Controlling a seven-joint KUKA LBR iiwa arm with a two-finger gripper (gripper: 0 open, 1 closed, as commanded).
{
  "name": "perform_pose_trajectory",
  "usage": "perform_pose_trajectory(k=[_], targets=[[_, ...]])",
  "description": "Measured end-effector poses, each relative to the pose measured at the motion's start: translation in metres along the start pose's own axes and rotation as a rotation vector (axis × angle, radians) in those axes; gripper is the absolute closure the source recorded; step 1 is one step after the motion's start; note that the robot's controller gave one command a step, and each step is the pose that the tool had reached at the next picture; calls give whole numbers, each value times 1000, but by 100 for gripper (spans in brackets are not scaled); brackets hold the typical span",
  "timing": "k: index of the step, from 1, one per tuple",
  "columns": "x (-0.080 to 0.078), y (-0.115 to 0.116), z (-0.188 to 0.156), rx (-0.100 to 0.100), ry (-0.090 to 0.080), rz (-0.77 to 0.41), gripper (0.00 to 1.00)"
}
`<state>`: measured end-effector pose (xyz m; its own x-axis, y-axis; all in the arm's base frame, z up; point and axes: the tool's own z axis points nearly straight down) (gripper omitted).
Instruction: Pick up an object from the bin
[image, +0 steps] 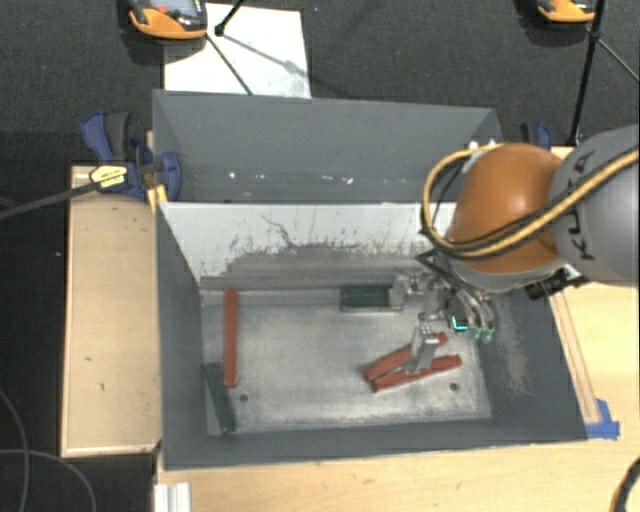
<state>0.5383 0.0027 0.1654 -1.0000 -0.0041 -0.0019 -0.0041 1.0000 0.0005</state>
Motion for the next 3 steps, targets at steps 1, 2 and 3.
perform_pose_trajectory(k=[1, 2, 3], targets=[[-30, -18, 95, 0, 2, 124, 100], [-29, -18, 96, 0, 5, 123, 0], [-29, -18, 96, 0, 5, 123, 0]])
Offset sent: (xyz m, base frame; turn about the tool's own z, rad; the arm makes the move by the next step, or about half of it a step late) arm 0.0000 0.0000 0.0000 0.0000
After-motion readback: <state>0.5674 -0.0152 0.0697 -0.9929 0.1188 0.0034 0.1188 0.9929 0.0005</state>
